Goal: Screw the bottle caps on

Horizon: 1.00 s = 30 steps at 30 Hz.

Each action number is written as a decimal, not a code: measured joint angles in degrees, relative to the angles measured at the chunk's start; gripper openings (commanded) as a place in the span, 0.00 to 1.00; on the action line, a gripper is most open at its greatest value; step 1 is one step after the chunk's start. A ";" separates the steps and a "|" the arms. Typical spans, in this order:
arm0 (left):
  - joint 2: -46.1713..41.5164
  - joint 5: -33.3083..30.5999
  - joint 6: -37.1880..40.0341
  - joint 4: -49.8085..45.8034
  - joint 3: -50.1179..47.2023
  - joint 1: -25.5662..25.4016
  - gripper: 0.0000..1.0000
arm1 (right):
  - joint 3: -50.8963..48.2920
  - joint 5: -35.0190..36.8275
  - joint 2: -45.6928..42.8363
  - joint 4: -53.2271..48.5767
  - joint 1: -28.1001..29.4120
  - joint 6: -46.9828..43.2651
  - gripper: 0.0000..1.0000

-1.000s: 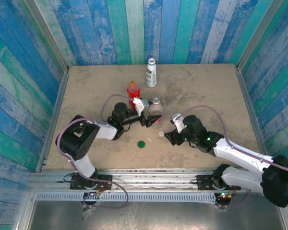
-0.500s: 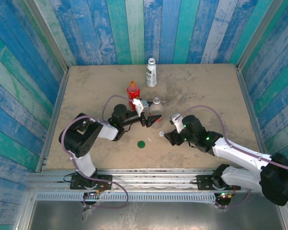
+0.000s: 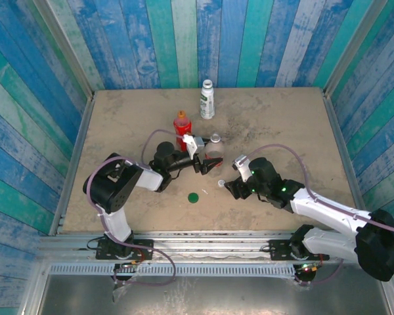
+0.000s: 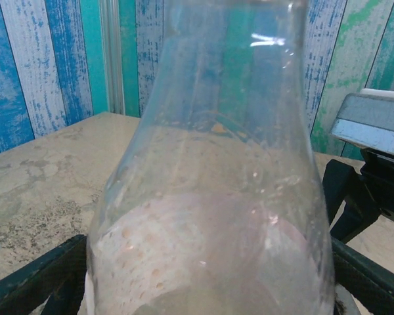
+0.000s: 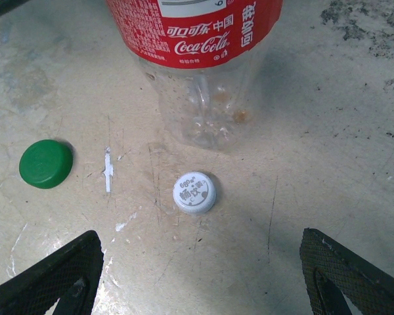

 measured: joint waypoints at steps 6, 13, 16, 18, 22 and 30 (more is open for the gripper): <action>0.44 0.17 -0.15 0.00 0.81 -0.24 0.78 | 0.00 0.00 0.02 0.00 0.00 0.20 0.81; 0.52 0.48 -0.17 -0.17 0.81 -0.35 0.71 | 0.00 0.02 0.02 -0.02 0.00 0.37 0.81; 0.52 0.55 -0.15 -0.26 0.81 -0.39 0.68 | 0.00 0.26 0.00 -0.02 0.00 0.39 0.81; 0.52 0.55 0.00 -0.42 0.81 -0.42 0.67 | 0.00 0.46 -0.17 -0.02 0.00 0.39 0.81; -0.09 -0.13 0.42 -1.25 0.48 -0.46 0.65 | 0.15 0.87 -1.03 -0.04 0.00 0.37 0.79; -5.01 -3.17 1.81 -3.58 -3.65 -0.48 0.67 | 0.46 7.26 -2.03 -0.57 0.07 3.72 0.84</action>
